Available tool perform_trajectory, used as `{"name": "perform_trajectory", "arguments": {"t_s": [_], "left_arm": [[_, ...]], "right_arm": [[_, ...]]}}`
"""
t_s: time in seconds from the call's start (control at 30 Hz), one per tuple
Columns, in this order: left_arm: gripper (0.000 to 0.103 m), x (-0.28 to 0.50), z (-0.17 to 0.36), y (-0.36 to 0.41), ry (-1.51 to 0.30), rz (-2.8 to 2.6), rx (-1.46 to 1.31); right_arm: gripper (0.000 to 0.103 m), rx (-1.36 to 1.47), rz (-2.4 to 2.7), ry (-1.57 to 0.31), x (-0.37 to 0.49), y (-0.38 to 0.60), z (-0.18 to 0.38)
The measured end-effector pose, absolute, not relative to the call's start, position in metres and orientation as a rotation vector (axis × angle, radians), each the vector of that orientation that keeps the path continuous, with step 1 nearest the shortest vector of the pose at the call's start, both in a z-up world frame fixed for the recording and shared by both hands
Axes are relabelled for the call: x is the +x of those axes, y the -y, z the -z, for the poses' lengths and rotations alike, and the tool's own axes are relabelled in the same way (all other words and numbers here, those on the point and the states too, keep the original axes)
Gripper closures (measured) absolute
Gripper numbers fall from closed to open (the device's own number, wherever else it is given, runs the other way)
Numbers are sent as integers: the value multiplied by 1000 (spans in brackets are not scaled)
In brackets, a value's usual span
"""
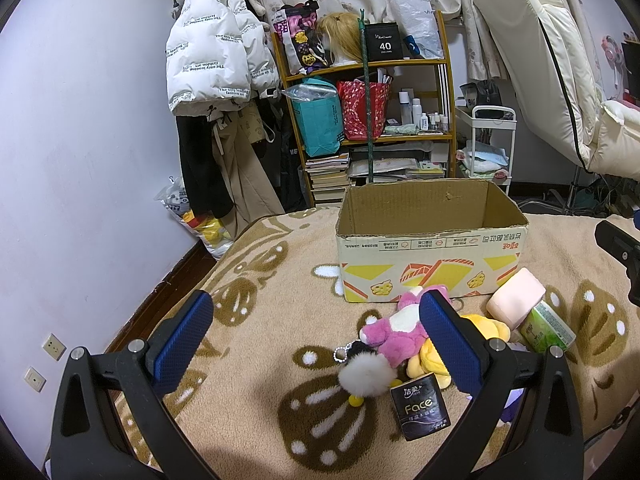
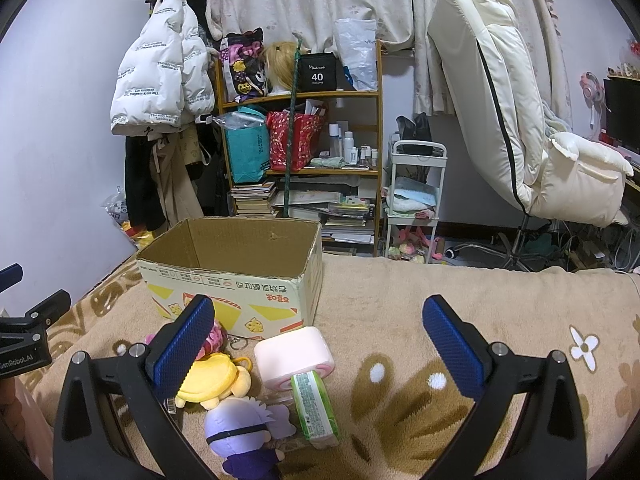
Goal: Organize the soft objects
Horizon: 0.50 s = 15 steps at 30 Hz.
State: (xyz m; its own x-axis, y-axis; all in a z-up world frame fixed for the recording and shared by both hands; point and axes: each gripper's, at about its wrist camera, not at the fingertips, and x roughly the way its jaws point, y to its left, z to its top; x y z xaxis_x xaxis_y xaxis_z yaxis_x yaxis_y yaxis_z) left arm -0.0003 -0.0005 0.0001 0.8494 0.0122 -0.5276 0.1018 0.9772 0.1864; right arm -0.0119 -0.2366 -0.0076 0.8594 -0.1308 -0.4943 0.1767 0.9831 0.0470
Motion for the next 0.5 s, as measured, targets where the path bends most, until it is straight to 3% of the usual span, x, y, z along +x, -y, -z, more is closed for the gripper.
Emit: {"name": "perform_trajectory", "arguments": {"t_s": [0.5], "left_arm": [[1,12,5,-1,-617,50,220]], "right_arm": [[0,123,169,-545,-11,246,7]]}}
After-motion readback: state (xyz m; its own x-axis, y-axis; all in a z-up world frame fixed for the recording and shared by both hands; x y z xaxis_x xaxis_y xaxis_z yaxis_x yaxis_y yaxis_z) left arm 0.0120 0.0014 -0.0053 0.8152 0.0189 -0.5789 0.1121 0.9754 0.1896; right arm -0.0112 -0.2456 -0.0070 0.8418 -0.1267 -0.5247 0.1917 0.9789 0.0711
